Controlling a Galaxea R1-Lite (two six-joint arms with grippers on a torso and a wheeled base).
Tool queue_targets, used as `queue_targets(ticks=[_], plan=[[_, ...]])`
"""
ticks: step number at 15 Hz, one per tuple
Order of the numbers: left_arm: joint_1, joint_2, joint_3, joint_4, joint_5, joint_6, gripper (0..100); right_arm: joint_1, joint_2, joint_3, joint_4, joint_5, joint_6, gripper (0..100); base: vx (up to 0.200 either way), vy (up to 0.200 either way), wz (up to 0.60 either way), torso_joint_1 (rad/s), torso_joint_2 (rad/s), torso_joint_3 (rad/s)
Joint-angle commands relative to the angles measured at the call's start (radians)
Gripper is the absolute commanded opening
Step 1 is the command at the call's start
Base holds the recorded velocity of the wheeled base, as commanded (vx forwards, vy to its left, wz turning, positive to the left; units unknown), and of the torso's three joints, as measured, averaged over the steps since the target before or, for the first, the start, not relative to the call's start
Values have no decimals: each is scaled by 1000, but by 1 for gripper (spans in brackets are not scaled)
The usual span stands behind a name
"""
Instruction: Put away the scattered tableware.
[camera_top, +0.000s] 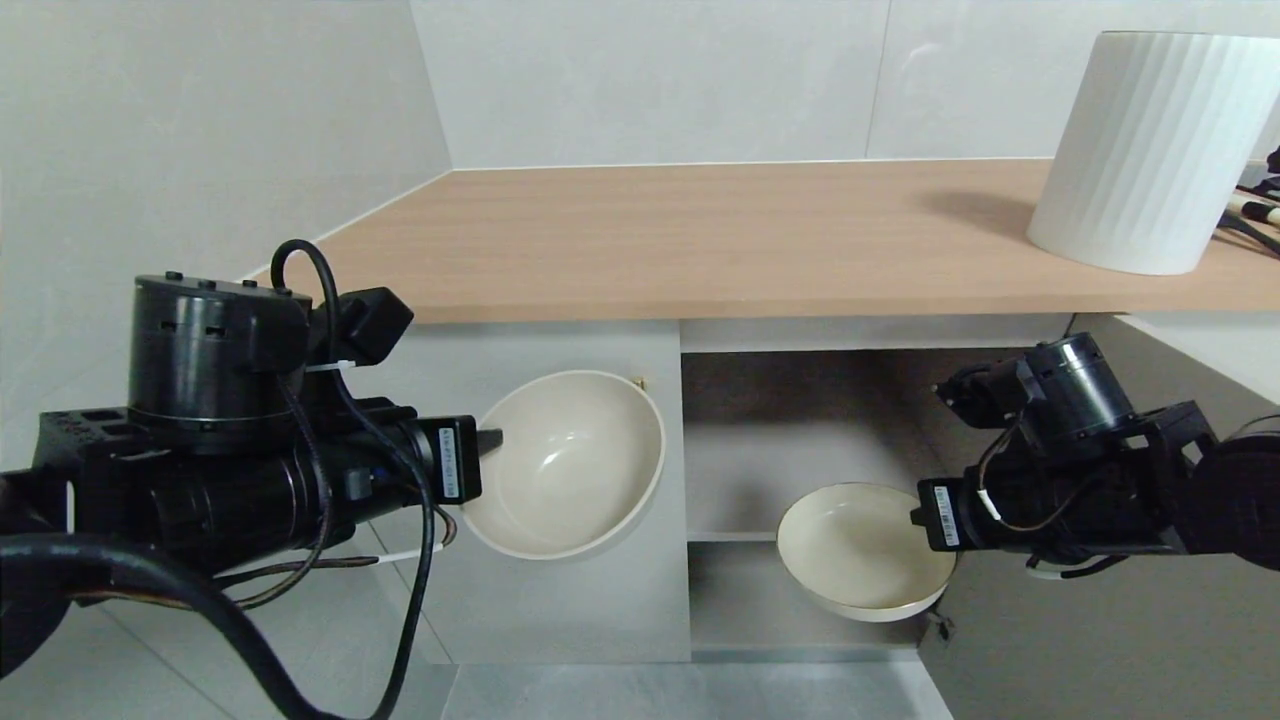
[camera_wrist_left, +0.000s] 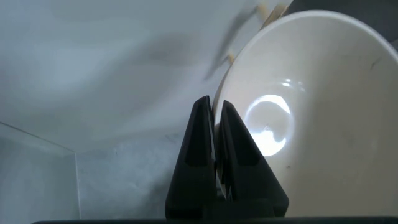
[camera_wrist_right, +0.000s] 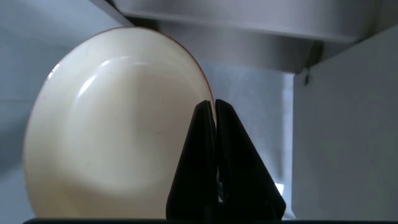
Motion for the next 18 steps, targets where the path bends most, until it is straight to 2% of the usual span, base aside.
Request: queue_targets(ticks=[1, 5, 9, 10, 13, 15, 18], plan=[[0, 6, 0, -1, 0, 0, 0, 0, 21, 3, -4, 0, 0, 0, 0, 0, 0, -90, 452, 359], [-2, 8, 0, -1, 0, 0, 0, 0, 28, 3, -13, -1, 0, 0, 0, 0, 0, -25, 128, 95], [-6, 11, 0, -1, 0, 0, 0, 0, 136, 3, -136, -12, 6, 0, 0, 0, 0, 0, 0, 0], [-8, 14, 0, -1, 0, 0, 0, 0, 185, 1, -182, -24, 9, 0, 0, 0, 0, 0, 0, 0], [-14, 14, 0, -1, 0, 0, 0, -1, 397, -11, -389, -146, 61, 0, 0, 0, 0, 0, 0, 0], [-14, 15, 1, -1, 0, 0, 0, -21, 501, -17, -524, -181, 80, 0, 0, 0, 0, 0, 0, 0], [-18, 22, 1, -1, 2, 0, 0, -50, 571, -66, -606, -247, 84, 0, 0, 0, 0, 0, 0, 0]])
